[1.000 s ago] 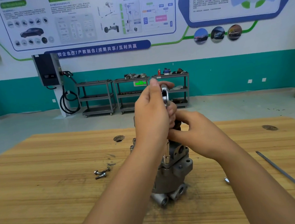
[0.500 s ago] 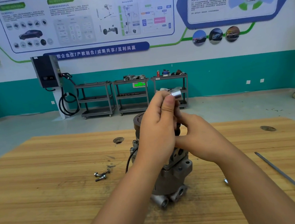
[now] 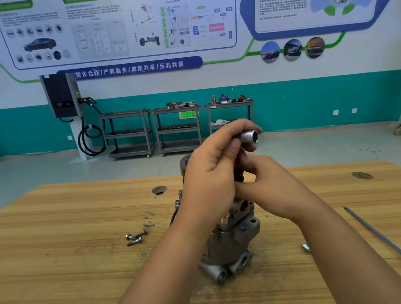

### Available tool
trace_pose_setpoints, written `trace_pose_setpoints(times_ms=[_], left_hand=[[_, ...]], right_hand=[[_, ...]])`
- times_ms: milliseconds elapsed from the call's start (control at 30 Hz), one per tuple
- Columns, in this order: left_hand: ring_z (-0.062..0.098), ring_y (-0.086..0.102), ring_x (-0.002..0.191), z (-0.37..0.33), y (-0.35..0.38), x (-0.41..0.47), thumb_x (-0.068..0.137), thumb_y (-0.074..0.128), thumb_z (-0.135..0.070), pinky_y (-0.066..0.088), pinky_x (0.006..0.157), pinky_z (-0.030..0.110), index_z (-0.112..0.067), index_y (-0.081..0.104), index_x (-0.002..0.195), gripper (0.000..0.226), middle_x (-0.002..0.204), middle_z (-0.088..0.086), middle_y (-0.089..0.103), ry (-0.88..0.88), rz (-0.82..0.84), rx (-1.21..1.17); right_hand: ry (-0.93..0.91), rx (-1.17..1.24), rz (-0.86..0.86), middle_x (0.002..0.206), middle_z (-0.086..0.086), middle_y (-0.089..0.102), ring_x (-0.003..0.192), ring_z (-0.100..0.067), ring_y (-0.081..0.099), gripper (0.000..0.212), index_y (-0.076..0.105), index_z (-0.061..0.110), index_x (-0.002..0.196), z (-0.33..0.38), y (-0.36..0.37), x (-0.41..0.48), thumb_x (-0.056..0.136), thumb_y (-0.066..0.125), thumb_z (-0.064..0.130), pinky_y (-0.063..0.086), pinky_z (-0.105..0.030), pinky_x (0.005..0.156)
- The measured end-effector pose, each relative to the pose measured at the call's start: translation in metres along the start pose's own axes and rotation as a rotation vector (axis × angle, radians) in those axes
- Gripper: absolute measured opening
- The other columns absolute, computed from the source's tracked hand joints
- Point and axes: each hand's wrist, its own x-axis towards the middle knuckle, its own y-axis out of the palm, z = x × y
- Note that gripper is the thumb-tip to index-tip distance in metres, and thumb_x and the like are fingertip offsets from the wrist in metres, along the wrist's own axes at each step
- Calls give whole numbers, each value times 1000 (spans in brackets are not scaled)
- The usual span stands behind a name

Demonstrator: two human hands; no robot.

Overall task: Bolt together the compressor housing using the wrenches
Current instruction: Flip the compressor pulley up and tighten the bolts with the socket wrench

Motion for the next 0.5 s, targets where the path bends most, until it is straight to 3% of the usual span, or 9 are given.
trace_pose_setpoints(times_ms=[133, 233, 333, 500], left_hand=[[0, 44, 59, -2, -1, -3, 95, 34, -22, 35, 58, 13, -20, 58, 91, 24, 66, -16, 51, 2, -13, -95], [1, 38, 54, -6, 5, -2, 87, 37, -50, 31, 54, 17, -21, 51, 76, 34, 61, -14, 41, -17, -66, -80], [4, 28, 48, -11, 9, 4, 86, 56, -39, 27, 48, 17, -22, 41, 59, 36, 54, -11, 30, -30, -132, -46], [9, 25, 48, -7, 6, 14, 83, 50, -27, 25, 50, 25, -18, 32, 56, 33, 53, -5, 26, -88, -69, -21]], right_hand=[[-46, -6, 10, 82, 20, 64, 76, 4, 57, 24, 60, 33, 86, 0, 1, 1, 64, 63, 44, 41, -8, 63], [-54, -3, 6, 85, 24, 63, 80, 6, 57, 26, 60, 39, 87, 1, 2, 1, 62, 60, 45, 40, -6, 66], [-55, 7, 6, 94, 23, 63, 86, 4, 58, 33, 57, 46, 93, 2, 3, 0, 60, 58, 45, 44, -9, 69], [-67, -11, 6, 86, 25, 63, 79, 5, 58, 28, 57, 44, 91, 1, 3, 0, 63, 55, 46, 43, -8, 63]])
